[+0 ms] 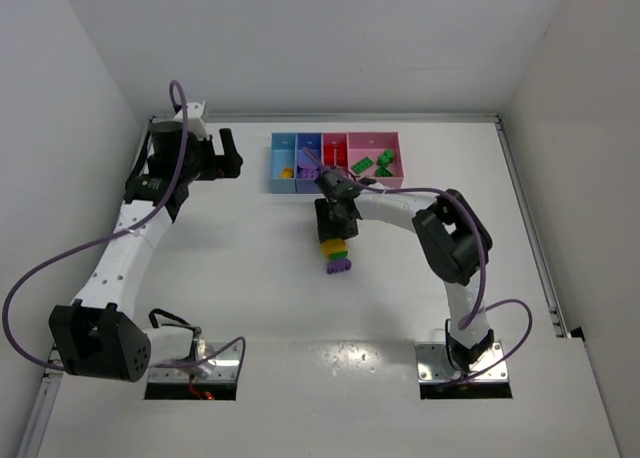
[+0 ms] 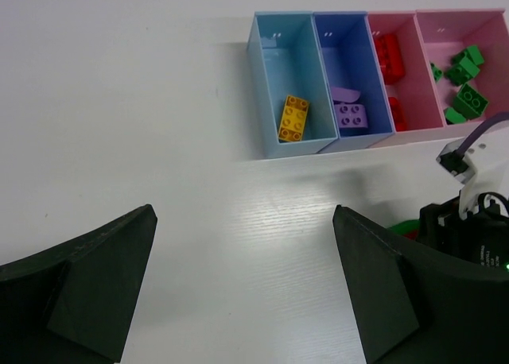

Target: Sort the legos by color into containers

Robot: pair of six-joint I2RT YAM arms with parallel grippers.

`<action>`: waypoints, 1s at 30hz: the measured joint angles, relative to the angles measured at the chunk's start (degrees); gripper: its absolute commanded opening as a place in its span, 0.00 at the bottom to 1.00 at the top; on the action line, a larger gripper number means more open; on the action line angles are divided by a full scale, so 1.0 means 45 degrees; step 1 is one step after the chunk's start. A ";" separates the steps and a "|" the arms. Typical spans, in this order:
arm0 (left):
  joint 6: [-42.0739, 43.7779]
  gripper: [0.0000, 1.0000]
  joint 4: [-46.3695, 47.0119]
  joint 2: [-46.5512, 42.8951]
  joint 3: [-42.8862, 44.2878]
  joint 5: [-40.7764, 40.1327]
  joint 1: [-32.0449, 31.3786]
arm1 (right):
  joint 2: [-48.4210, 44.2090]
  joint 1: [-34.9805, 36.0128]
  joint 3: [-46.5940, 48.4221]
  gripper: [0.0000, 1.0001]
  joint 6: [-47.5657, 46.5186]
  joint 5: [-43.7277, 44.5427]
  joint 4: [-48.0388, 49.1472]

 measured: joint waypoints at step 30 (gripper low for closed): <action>-0.0831 0.98 0.2778 0.1511 -0.3235 1.0535 -0.1501 | -0.7951 0.0301 -0.5032 0.00 -0.8199 -0.1205 0.2433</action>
